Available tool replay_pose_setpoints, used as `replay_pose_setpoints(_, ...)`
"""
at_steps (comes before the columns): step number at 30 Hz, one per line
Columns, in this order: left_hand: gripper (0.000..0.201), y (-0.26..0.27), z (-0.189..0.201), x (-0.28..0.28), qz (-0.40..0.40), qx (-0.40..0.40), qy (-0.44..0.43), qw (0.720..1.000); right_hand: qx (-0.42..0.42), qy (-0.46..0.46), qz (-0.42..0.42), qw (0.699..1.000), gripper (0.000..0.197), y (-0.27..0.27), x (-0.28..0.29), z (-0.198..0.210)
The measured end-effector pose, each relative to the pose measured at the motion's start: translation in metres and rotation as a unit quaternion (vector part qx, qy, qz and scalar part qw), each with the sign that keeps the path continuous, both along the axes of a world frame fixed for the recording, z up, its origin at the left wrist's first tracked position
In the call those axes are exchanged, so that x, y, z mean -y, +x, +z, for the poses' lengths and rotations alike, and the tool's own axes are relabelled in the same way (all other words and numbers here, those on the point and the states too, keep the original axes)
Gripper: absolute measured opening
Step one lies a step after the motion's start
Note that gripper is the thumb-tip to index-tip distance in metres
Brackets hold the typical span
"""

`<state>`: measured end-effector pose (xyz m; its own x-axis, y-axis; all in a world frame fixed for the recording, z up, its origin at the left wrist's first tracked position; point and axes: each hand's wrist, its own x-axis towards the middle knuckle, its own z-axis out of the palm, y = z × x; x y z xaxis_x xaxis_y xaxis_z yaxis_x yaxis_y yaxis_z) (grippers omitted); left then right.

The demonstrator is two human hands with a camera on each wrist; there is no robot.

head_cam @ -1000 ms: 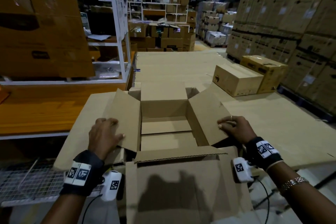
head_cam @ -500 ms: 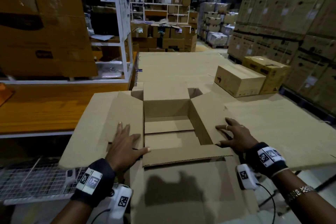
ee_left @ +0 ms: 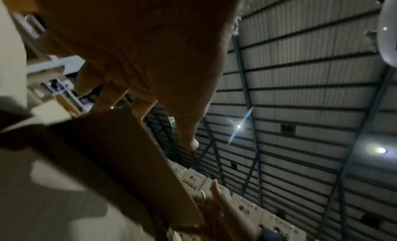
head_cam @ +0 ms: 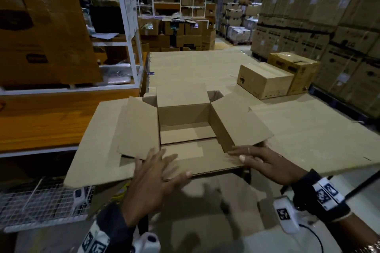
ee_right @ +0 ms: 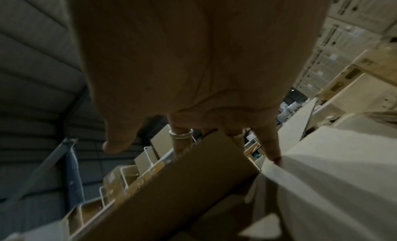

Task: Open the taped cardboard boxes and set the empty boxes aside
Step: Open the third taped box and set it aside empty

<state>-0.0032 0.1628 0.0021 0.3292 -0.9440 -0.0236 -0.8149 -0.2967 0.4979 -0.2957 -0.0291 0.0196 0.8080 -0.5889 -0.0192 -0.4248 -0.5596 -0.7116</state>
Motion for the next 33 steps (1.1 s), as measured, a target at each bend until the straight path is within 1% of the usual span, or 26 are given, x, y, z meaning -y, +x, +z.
replay_pose_setpoints(2,0.084,-0.012,-0.016,0.002,-0.038,-0.011,0.017,0.999,-0.023,-0.022,0.014,0.999,0.043,0.001,-0.009,-0.006)
replay_pose_setpoints(5,0.080,-0.015,-0.035,0.009,-0.068,0.015,0.000,0.998,-0.041,-0.108,0.023,0.993,0.055,0.004,-0.012,-0.019)
replay_pose_setpoints(8,0.090,-0.012,-0.035,0.016,-0.088,0.052,-0.011,0.995,-0.032,-0.147,0.013,0.989,0.067,0.002,-0.010,-0.026)
replay_pose_setpoints(10,0.097,-0.012,-0.032,0.015,-0.093,0.033,-0.018,0.995,-0.029,-0.152,0.004,0.988,0.072,0.002,-0.012,-0.027)
replay_pose_setpoints(11,0.097,-0.012,-0.030,0.014,-0.093,0.019,-0.016,0.995,-0.024,-0.151,0.003,0.988,0.071,0.001,-0.012,-0.026)
replay_pose_setpoints(13,0.094,-0.014,-0.022,0.011,-0.082,-0.005,-0.016,0.997,-0.012,-0.140,0.001,0.990,0.063,0.000,-0.014,-0.023)
replay_pose_setpoints(16,0.079,-0.027,0.000,0.009,-0.058,-0.014,-0.051,0.997,0.024,-0.130,-0.021,0.991,0.053,-0.009,-0.013,-0.017)
replay_pose_setpoints(18,0.072,-0.045,0.015,0.013,-0.063,-0.008,-0.079,0.995,0.036,-0.151,-0.036,0.987,0.053,-0.018,-0.010,-0.013)
replay_pose_setpoints(20,0.068,-0.064,0.027,0.022,-0.088,-0.013,-0.099,0.991,0.046,-0.171,-0.059,0.982,0.057,-0.027,-0.006,-0.008)
replay_pose_setpoints(24,0.060,-0.102,0.038,0.058,-0.124,-0.029,-0.133,0.983,0.101,-0.164,-0.090,0.977,0.059,-0.048,0.001,0.002)
replay_pose_setpoints(26,0.053,-0.128,0.041,0.077,-0.129,-0.053,-0.172,0.975,0.139,-0.142,-0.105,0.974,0.054,-0.066,0.007,0.006)
replay_pose_setpoints(28,0.046,-0.155,0.046,0.096,-0.134,-0.083,-0.207,0.966,0.167,-0.150,-0.127,0.966,0.051,-0.088,0.015,0.008)
replay_pose_setpoints(30,0.041,-0.184,0.048,0.116,-0.145,-0.107,-0.219,0.959,0.181,-0.160,-0.154,0.958,0.049,-0.112,0.024,0.004)
replay_pose_setpoints(33,0.038,-0.225,0.038,0.148,-0.153,-0.123,-0.221,0.955,0.197,-0.135,-0.201,0.950,0.044,-0.153,0.036,-0.009)
